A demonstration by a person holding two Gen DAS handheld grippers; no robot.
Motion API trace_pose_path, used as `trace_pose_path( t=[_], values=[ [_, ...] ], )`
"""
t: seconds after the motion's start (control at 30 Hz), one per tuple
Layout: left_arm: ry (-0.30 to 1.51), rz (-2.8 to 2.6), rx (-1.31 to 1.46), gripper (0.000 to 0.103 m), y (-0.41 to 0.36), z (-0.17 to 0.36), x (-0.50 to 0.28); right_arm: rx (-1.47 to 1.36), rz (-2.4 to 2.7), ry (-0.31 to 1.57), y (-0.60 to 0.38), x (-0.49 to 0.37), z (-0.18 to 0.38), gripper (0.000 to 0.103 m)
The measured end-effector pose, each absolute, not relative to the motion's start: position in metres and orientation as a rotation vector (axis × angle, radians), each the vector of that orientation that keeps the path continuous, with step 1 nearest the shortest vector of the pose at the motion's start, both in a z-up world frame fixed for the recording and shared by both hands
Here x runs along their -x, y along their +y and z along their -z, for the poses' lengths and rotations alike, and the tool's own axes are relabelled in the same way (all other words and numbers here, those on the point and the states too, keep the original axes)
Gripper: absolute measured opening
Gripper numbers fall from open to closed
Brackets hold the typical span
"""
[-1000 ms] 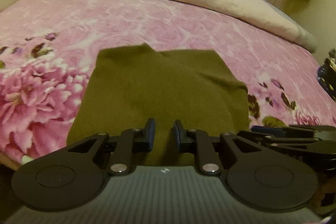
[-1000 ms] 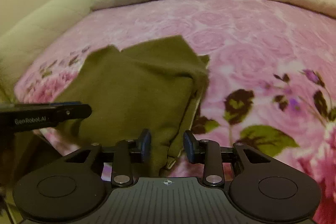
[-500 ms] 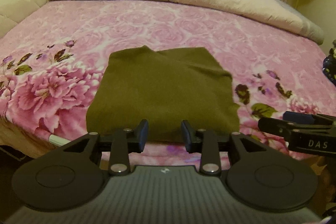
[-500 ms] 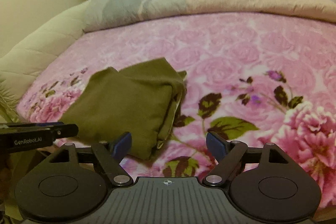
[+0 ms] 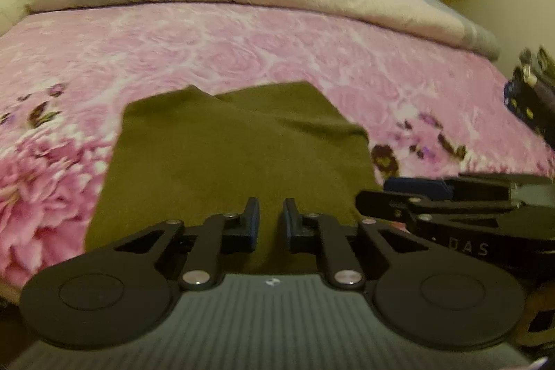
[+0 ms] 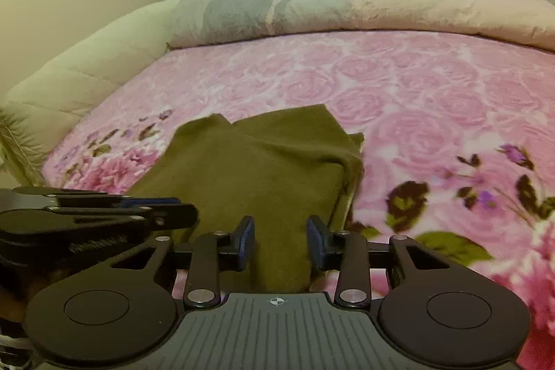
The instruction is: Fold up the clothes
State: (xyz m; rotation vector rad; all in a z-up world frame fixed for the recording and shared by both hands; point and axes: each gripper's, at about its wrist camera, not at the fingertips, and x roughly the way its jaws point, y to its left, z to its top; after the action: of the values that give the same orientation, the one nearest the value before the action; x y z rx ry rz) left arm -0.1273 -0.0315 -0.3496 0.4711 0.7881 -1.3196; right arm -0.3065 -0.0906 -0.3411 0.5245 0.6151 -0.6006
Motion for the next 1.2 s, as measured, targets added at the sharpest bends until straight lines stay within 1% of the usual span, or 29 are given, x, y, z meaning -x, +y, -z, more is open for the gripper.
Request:
trace_pose_path(
  t=[0.07,0.13,0.27,0.37,0.43,0.5,0.53,0.57,0.6,0.63,0.67,0.7,0.73,0.87,0.97,1.07,1.2],
  values=[
    [0.799,1.316,-0.513,0.01,-0.038,0.363,0.126,-0.529,0.588,0.645,-0.097,0.297,0.354,0.038],
    [0.8,1.31,-0.524,0.01,-0.042,0.371,0.125,-0.518,0.578,0.713,-0.101,0.288,0.372,0.038],
    [0.723,1.296,-0.61,0.008,-0.055,0.378,0.137,-0.499,0.596,0.77,-0.108,0.276,0.377,0.037],
    [0.708,1.302,-0.604,0.006,-0.053,0.378,0.138,-0.498,0.598,0.791,-0.111,0.271,0.379,0.037],
    [0.733,1.324,-0.549,0.006,-0.044,0.369,0.13,-0.508,0.588,0.776,-0.111,0.276,0.379,0.037],
    [0.79,1.345,-0.455,0.012,-0.032,0.355,0.109,-0.562,0.573,0.729,-0.116,0.287,0.374,0.038],
    [0.812,1.341,-0.397,0.02,-0.024,0.348,0.097,-0.607,0.563,0.7,-0.119,0.294,0.371,0.038],
    [0.835,1.324,-0.341,0.03,-0.016,0.343,0.081,-0.66,0.555,0.671,-0.123,0.304,0.37,0.038],
    [0.858,1.303,-0.287,0.034,-0.008,0.339,0.064,-0.731,0.561,0.635,-0.129,0.316,0.369,0.044],
    [0.88,1.281,-0.233,0.036,0.0,0.335,0.048,-0.802,0.566,0.598,-0.135,0.328,0.368,0.057],
    [0.917,1.254,-0.186,0.037,0.006,0.335,0.03,-0.858,0.58,0.563,-0.139,0.338,0.368,0.09],
    [0.968,1.226,-0.146,0.038,0.011,0.34,0.013,-0.912,0.578,0.517,-0.144,0.348,0.37,0.095],
    [1.022,1.198,-0.108,0.04,0.015,0.345,-0.003,-0.966,0.576,0.47,-0.149,0.359,0.371,0.095],
    [1.205,1.146,0.05,0.041,0.022,0.373,-0.048,-1.14,0.548,0.438,-0.166,0.378,0.384,0.095],
    [1.322,1.164,0.176,0.041,0.019,0.394,-0.064,-1.192,0.517,0.445,-0.172,0.375,0.392,0.095],
    [1.387,1.176,0.235,0.044,0.011,0.41,-0.07,-1.198,0.499,0.464,-0.177,0.368,0.395,0.095],
    [1.407,1.198,0.243,0.044,0.002,0.42,-0.073,-1.204,0.494,0.479,-0.19,0.357,0.394,0.095]
  ],
)
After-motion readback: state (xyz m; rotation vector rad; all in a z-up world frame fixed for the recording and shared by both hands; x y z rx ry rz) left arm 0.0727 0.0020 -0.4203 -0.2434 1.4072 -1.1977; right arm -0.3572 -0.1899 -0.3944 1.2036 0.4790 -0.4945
